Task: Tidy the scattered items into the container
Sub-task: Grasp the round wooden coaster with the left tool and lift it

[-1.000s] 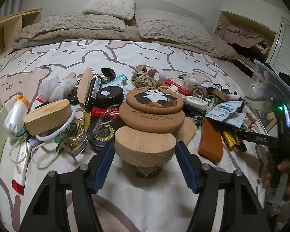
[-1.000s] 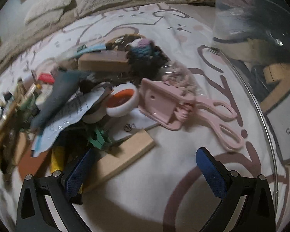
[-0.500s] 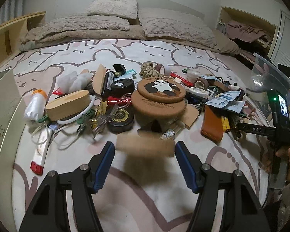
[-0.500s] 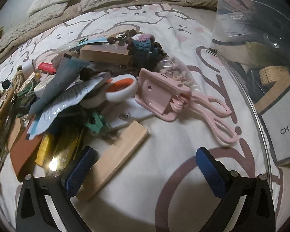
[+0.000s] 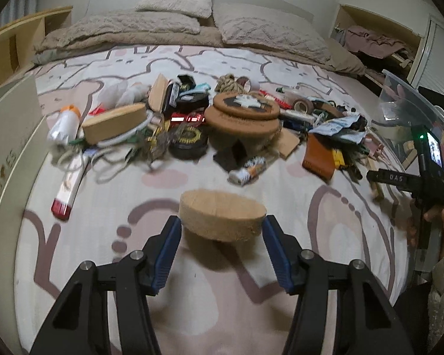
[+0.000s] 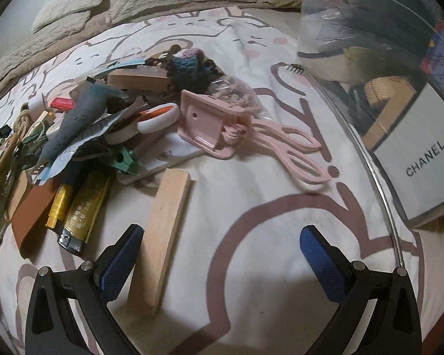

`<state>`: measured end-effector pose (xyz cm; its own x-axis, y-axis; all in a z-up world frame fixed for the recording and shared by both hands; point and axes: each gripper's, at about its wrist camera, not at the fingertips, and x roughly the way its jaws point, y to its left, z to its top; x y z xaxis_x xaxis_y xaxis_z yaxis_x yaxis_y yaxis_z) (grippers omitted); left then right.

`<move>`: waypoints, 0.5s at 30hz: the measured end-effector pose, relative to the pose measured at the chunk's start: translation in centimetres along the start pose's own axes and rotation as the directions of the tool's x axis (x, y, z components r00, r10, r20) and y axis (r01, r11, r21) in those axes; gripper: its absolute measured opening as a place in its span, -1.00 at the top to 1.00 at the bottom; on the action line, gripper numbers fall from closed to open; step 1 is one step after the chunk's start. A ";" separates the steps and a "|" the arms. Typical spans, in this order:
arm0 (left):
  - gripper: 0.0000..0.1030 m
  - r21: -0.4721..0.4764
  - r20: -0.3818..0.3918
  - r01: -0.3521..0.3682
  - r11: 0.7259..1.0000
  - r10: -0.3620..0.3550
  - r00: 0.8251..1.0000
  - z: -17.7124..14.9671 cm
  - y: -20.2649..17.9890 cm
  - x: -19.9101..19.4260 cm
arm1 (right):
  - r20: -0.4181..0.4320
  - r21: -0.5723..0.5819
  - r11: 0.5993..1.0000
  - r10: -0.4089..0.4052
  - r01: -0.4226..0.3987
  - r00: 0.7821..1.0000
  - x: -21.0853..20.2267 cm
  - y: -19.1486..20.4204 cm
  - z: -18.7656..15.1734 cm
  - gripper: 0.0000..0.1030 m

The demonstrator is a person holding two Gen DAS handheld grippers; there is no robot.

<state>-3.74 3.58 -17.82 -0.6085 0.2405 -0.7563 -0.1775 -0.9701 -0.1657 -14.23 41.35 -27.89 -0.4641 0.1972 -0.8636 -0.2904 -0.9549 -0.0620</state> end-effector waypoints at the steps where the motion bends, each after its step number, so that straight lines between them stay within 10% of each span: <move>1: -0.11 -0.007 -0.008 0.001 1.000 -0.001 1.000 -0.3 0.1 0.0 | 0.002 0.001 1.000 -0.009 0.009 1.000 -0.1 -0.1 -0.1 -1.00; 6: -0.64 -0.031 -0.042 -0.006 0.999 0.004 0.999 -1.1 0.4 0.6 | 0.021 -0.031 0.995 -0.095 0.096 0.995 -0.9 0.0 -0.6 -1.00; 15: -0.72 -0.043 -0.019 -0.033 0.999 0.032 0.999 -1.1 0.7 2.1 | 0.009 -0.098 0.979 -0.179 0.179 0.984 -1.1 0.2 -0.7 -1.00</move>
<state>-4.24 3.40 -20.20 -0.5992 0.2085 -0.7730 -0.1241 -0.9780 -0.1676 -13.20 40.83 -27.32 -0.4119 0.3668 -0.8341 -0.2854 -0.9213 -0.2642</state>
